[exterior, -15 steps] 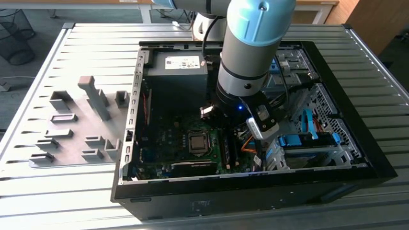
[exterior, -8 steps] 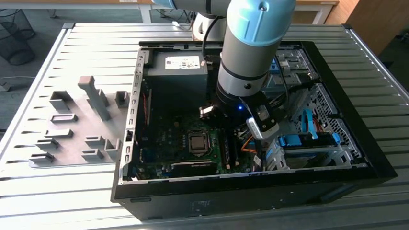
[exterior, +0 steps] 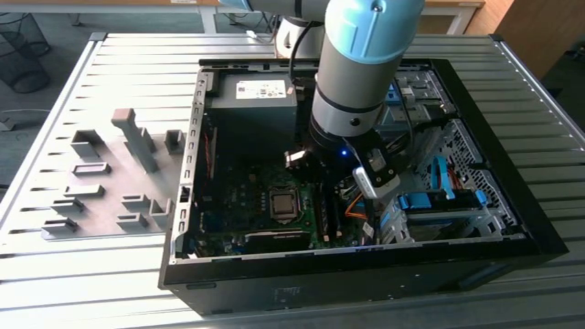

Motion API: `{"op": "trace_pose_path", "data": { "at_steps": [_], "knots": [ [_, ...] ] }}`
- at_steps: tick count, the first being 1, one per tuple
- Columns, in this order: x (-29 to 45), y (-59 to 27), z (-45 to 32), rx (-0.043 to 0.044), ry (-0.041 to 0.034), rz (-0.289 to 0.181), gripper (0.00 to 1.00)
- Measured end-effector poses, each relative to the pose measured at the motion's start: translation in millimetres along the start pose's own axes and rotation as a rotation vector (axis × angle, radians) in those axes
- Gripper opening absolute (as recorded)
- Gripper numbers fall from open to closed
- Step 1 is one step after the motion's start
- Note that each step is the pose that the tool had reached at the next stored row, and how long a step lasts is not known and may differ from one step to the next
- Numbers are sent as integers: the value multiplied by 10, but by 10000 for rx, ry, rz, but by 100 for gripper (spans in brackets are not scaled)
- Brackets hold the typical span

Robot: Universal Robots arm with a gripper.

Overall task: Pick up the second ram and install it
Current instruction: 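Insert the second ram into the second slot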

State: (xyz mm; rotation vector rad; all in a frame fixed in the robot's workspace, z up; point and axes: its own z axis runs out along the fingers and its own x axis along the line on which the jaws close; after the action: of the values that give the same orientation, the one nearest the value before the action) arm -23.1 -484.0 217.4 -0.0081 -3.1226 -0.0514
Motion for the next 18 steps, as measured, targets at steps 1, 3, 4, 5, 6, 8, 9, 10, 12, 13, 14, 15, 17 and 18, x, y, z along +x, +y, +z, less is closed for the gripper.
{"op": "trace_pose_path", "data": {
  "at_steps": [1, 3, 4, 5, 6, 8, 9, 10, 12, 13, 14, 15, 17, 18],
  "knots": [
    [0, 0, -13, -2, -1, 0, 27],
    [0, 1, -14, -1, 0, 0, 27],
    [0, 0, -12, -2, -1, 0, 27],
    [0, 0, -11, 0, 0, 1, 27],
    [-1, 0, -11, 2, 0, 0, 27],
    [-1, 0, -9, 1, 0, 0, 27],
    [-2, 0, -8, 0, 0, 0, 25],
    [-2, 0, -7, 0, 0, 0, 25],
    [-3, 0, -5, 3, -1, 0, 19],
    [-3, 0, -5, 5, 0, 0, 13],
    [-5, 0, -4, 7, 1, 0, 13],
    [-6, 0, -4, 8, 1, 0, 13],
    [-10, 0, -3, 17, 0, 1, 13],
    [-12, 0, -3, 24, 0, 0, 13]
  ]
}}
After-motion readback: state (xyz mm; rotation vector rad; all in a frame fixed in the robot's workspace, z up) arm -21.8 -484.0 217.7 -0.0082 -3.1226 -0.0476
